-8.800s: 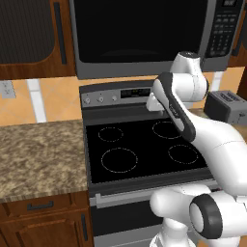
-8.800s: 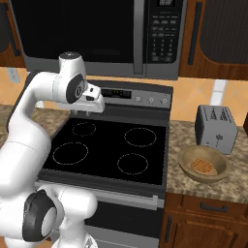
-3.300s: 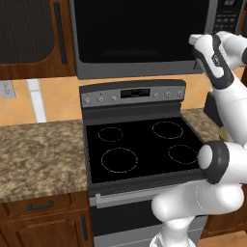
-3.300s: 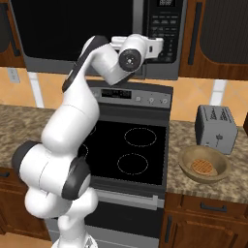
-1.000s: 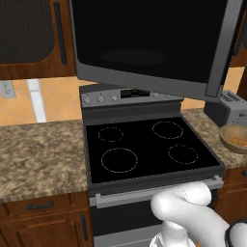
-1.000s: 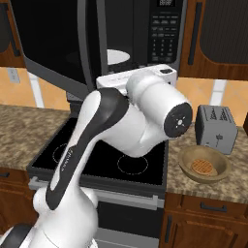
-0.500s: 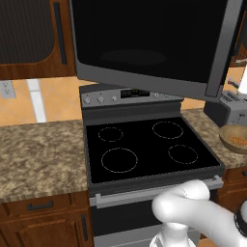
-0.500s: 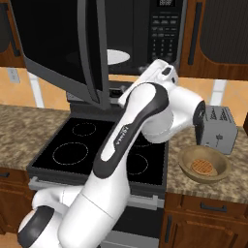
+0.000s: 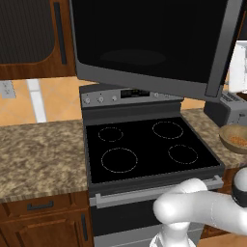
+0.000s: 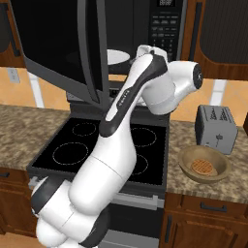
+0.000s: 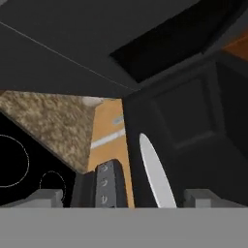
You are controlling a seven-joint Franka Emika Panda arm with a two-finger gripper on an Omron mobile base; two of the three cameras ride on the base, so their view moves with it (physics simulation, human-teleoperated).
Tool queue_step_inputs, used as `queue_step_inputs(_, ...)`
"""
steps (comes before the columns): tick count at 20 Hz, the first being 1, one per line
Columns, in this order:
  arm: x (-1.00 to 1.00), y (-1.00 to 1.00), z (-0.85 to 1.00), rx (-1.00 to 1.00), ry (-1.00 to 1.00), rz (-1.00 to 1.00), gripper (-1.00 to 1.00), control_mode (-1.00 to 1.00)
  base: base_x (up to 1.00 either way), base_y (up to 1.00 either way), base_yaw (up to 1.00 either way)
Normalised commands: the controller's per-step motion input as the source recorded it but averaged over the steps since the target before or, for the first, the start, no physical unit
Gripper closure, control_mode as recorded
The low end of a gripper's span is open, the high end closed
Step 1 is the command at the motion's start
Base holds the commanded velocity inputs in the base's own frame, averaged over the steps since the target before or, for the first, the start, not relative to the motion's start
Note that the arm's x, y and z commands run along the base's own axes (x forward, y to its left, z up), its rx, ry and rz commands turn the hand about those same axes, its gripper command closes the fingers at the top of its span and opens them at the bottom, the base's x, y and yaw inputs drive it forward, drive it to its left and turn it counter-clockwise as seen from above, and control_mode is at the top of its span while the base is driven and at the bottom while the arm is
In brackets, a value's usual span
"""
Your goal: Open the microwave, place the bowl with waffle inside the microwave, then close the microwave door and turn it on.
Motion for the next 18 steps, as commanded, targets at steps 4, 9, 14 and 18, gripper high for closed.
queue_step_inputs(4,0.29,0.38,0.00,-0.30,-0.19,0.14,-1.00,-1.00,0.00,0.00,0.00)
queue_step_inputs(9,-0.02,0.36,0.00,0.00,-0.01,0.16,-1.00,-1.00,0.00,0.00,0.00)
queue_step_inputs(14,-0.52,0.65,0.00,-0.02,-0.13,0.22,-1.00,-1.00,0.00,0.00,0.00)
queue_step_inputs(18,-0.71,0.96,0.00,-0.05,-0.21,0.28,-1.00,-1.00,0.00,0.00,0.00)
